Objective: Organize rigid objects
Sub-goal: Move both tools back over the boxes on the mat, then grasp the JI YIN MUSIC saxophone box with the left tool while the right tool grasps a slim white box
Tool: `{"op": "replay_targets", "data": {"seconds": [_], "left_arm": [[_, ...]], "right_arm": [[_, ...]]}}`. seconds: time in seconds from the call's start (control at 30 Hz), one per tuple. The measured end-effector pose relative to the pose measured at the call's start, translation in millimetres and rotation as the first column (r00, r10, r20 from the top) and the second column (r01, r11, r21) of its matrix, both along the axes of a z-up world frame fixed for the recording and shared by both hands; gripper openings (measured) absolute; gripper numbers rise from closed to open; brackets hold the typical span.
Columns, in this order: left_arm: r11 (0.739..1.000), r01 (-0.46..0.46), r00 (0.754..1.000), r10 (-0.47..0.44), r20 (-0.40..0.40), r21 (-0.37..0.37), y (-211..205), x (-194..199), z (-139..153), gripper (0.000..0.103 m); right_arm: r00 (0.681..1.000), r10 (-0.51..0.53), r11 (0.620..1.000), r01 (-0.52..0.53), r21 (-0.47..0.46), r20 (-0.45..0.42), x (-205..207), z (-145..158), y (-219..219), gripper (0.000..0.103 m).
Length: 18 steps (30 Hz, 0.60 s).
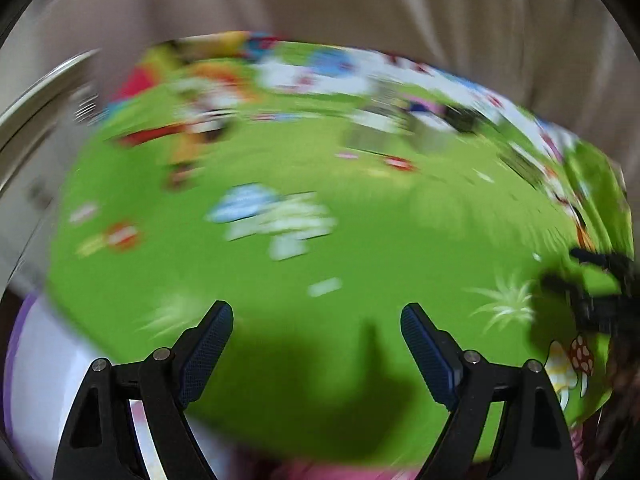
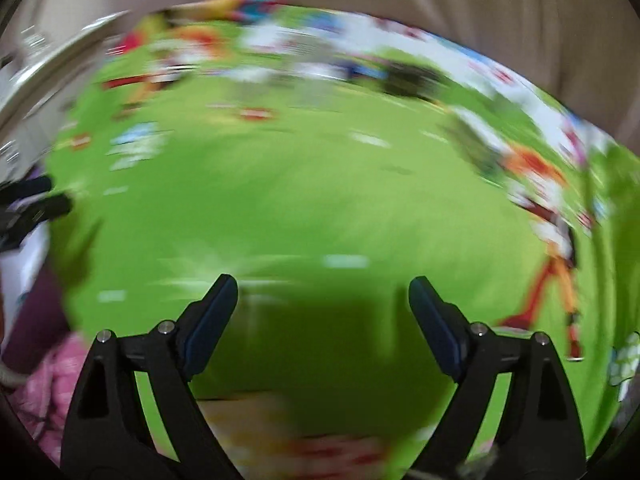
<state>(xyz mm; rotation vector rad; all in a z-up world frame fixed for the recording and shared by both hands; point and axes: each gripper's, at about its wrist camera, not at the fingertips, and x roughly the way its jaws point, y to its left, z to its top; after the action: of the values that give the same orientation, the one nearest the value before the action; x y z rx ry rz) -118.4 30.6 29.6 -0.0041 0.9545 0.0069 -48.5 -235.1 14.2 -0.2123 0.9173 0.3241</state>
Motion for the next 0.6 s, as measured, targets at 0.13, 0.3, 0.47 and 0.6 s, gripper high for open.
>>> {"op": "replay_targets", "data": {"seconds": [0.13,0.3,0.47,0.6], "left_arm": [[0.996,0.082,0.995,-0.081,-0.055,0.018,-49,46,-20,0.087],[0.995,0.103,0.992,-0.103,-0.073,0.001,-73,90,-30,0.091],[0.996,0.092,0.992,-0.092,-0.092,0.005,-96,160,-31,0.092],[0.997,0.072,0.993,-0.071,-0.096,0.003,-104,211,-34,0.093]], "right_arm": [[0.993,-0.115,0.993,0.116,0.034,-0.033,60,-9,-61,0.093],[0.996,-0.091,0.995,0.091,0.034,-0.006,129,-8,-78,0.097],[0.998,-0.066,0.997,0.066,0.038,-0.002,160,-8,-74,0.098],[0.998,-0.059,0.997,0.059,0.043,0.001,163,-9,-72,0.098]]}}
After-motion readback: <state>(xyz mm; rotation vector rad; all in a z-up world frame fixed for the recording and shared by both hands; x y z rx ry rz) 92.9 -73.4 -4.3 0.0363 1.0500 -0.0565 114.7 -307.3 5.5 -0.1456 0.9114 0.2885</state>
